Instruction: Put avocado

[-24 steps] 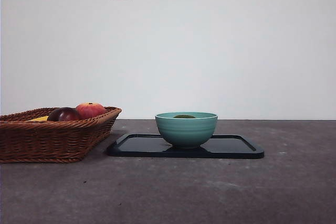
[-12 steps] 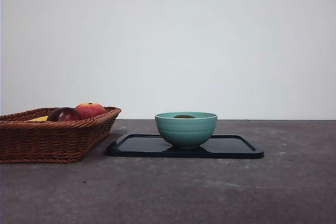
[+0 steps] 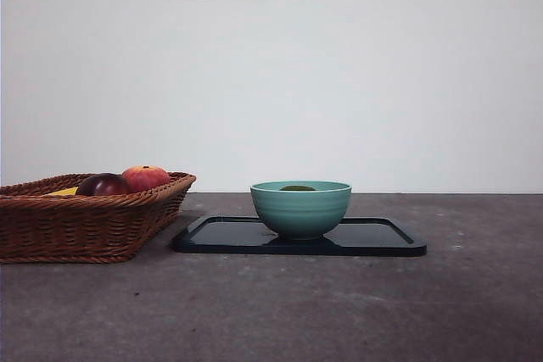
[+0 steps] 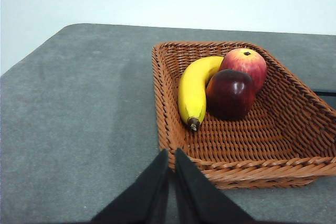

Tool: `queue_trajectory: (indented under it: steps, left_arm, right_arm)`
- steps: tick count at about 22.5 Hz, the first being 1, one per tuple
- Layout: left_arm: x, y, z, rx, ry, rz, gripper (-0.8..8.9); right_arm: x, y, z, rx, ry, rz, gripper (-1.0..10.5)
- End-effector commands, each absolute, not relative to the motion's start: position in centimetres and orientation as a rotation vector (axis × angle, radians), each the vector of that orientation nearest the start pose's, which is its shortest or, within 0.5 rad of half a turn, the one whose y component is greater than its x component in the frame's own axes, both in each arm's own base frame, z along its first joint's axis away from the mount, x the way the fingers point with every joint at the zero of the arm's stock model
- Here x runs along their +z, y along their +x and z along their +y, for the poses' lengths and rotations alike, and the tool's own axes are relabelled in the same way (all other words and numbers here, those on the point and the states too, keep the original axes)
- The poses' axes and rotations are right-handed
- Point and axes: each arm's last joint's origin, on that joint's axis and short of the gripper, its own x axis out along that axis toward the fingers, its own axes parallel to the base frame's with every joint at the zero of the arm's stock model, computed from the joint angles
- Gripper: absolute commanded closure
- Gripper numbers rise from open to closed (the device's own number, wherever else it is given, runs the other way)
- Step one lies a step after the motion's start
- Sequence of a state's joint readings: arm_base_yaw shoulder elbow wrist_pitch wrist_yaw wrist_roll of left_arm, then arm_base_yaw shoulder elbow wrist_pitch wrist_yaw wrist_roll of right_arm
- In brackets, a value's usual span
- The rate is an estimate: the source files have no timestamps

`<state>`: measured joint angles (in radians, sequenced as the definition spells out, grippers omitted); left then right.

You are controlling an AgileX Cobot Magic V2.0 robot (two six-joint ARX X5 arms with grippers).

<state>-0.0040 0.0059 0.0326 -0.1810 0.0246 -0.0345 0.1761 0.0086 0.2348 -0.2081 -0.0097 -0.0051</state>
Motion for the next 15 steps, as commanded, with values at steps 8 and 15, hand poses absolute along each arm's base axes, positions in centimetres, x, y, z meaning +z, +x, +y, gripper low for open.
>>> queue_trajectory:
  steps: [8, 15]
  left_arm:
    - [14.9, 9.6, -0.1, -0.027, -0.021, 0.18, 7.94]
    - [14.9, 9.6, -0.1, -0.027, -0.021, 0.18, 7.94]
  right_arm:
    - [16.3, 9.7, 0.3, 0.042, -0.011, 0.039, 9.3]
    - [15.3, 9.6, -0.2, -0.037, -0.01, 0.14, 9.3]
